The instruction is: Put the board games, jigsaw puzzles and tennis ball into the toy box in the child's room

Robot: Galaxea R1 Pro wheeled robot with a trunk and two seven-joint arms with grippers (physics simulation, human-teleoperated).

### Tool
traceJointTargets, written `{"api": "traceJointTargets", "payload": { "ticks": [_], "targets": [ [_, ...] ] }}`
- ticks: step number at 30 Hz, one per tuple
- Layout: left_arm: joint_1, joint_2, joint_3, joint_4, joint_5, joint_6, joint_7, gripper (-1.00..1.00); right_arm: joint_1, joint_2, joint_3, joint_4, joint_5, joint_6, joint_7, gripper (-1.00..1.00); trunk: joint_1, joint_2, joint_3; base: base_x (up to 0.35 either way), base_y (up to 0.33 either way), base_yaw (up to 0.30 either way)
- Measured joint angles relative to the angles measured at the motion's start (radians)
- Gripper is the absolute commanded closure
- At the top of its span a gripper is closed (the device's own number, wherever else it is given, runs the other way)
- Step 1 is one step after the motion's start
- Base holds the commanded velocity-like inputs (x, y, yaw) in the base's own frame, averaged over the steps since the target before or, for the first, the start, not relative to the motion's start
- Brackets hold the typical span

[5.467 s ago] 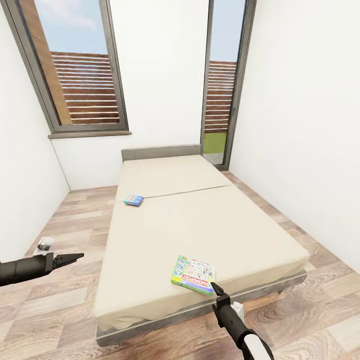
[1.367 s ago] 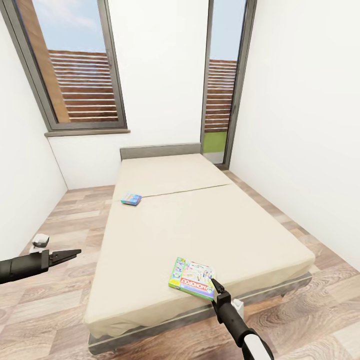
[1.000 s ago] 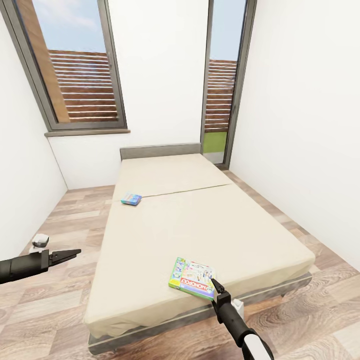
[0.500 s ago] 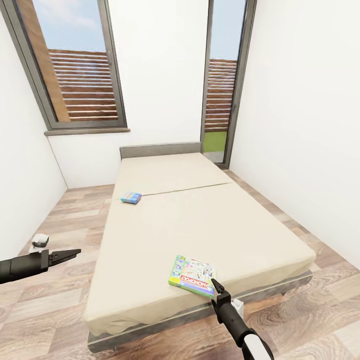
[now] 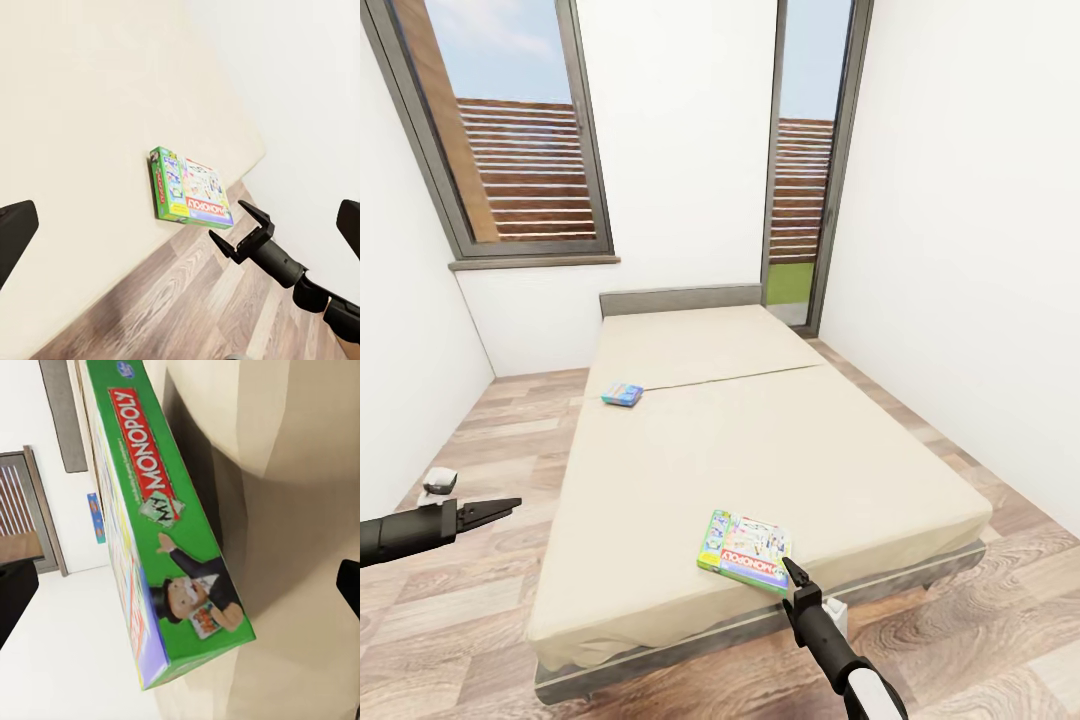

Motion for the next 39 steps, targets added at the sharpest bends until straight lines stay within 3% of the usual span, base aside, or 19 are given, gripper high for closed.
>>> {"api": "traceJointTargets", "payload": {
  "ticks": [25,39],
  "targets": [
    [0.0,0.0,0.0,0.0,0.0,0.0,0.0,-1.0,0.0,0.0,0.001,0.0,0.0,0.002,-0.001,-1.0,0.0,0.0,0.0,0.0,0.045,0.0],
    [0.0,0.0,0.0,0.0,0.0,0.0,0.0,-1.0,0.0,0.0,0.001,0.0,0.0,0.067,-0.002,-1.0,0.0,0.0,0.0,0.0,0.003,0.0]
  ]
}}
